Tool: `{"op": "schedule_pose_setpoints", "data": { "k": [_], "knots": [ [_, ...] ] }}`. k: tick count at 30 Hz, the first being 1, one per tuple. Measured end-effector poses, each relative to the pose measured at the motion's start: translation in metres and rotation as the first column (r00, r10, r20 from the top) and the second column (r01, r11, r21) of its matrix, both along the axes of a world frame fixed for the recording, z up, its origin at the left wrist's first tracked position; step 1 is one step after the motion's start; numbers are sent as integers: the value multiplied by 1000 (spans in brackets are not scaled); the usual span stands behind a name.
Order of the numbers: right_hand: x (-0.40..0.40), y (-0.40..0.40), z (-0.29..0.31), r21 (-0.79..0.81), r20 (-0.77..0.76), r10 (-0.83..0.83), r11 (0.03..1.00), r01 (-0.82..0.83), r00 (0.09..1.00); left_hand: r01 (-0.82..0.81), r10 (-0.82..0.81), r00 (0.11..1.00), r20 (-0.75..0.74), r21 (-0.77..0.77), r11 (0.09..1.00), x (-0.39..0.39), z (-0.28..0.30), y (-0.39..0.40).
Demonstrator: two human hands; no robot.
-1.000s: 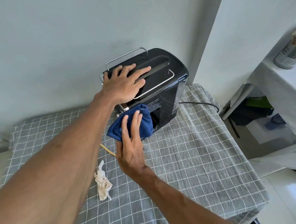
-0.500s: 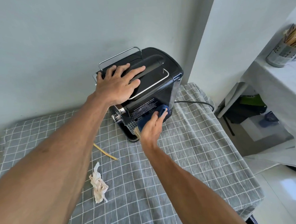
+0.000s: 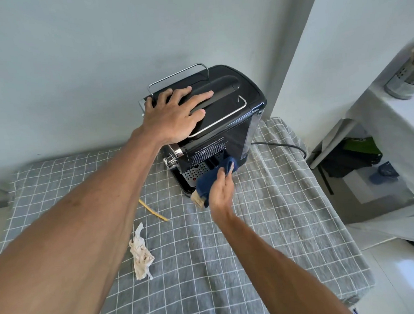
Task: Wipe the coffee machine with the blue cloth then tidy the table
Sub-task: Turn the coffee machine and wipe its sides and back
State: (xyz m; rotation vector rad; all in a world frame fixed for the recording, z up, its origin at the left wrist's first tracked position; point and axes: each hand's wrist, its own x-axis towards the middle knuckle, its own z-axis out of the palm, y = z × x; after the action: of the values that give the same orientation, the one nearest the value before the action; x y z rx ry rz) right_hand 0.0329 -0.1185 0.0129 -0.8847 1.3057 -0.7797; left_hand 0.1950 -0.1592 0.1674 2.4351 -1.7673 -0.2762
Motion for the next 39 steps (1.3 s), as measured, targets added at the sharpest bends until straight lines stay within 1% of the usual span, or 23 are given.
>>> {"op": "schedule_pose_setpoints", "data": {
  "k": [2,3,7,9,11,13,15,17,18,20,21,23,24,25,26,27,29,31,32,33,37,38,39],
  "knots": [
    [-14,-15,-4,263,31,-62,963,52,998,0,0,1000,-7,4,1000,-1,1,0],
    [-23,-22,-6,308,37,-105,947,89,994,-1,1,1000,-4,3,1000,-1,1,0],
    [-45,-27,-7,231,56,-273,939,254,960,-2,2,1000,-9,2,1000,-3,2,1],
    [-47,-20,-6,201,113,-293,942,267,949,-4,4,1000,-7,-3,1000,-3,3,1],
    [-47,-12,-9,171,56,-256,955,243,965,-5,5,1000,-8,-3,1000,-3,3,1],
    [-43,-5,-15,186,-75,-193,961,204,978,-3,3,1000,1,2,1000,-3,3,1],
    [-41,1,-20,79,-263,-121,986,146,957,-1,1,1000,-10,2,1000,-3,3,1],
    [-37,8,-28,-151,-278,-27,988,-16,960,-2,2,1000,0,-7,1000,-4,3,1],
    [-36,12,-29,-276,-291,61,950,-145,955,-2,2,1000,5,-6,1000,-4,3,1],
    [-32,15,-38,-465,-499,226,745,-479,836,-1,1,1000,0,-4,1000,-4,4,1],
    [-29,14,-43,-456,-623,314,599,-659,716,-2,2,1000,-3,-5,1000,-4,3,1],
    [-23,15,-53,-304,-827,392,292,-907,403,-1,1,1000,-2,1,1000,-4,3,1],
    [-21,16,-60,-224,-896,354,164,-961,269,1,-1,1000,-2,4,1000,-4,4,1],
    [-21,19,-65,-155,-944,284,73,-985,169,4,-4,1000,-3,6,1000,-4,4,2],
    [-24,22,-69,-100,-971,215,26,-995,103,6,-6,1000,-3,4,1000,-4,4,2],
    [-28,22,-70,-58,-984,169,20,-998,60,6,-6,1000,-4,1,1000,-4,4,2],
    [-32,17,-68,20,-988,152,118,-993,-2,8,-8,1000,-3,-1,1000,-4,5,2],
    [-29,11,-61,48,-981,193,245,-968,0,6,-6,1000,5,-2,1000,-4,5,2],
    [-26,12,-61,40,-978,209,267,-963,18,7,-7,1000,10,-2,1000,-4,5,2],
    [-24,15,-62,19,-975,220,252,-967,38,8,-8,1000,10,-3,1000,-5,4,2],
    [-38,25,-73,-35,-982,186,44,-998,43,8,-8,1000,3,-4,1000,-4,4,2],
    [-43,20,-75,-23,-985,172,53,-998,32,7,-7,1000,0,-4,1000,-4,4,2],
    [-47,13,-75,-4,-985,169,108,-994,23,6,-6,1000,1,-5,1000,-4,4,2]
  ]
}}
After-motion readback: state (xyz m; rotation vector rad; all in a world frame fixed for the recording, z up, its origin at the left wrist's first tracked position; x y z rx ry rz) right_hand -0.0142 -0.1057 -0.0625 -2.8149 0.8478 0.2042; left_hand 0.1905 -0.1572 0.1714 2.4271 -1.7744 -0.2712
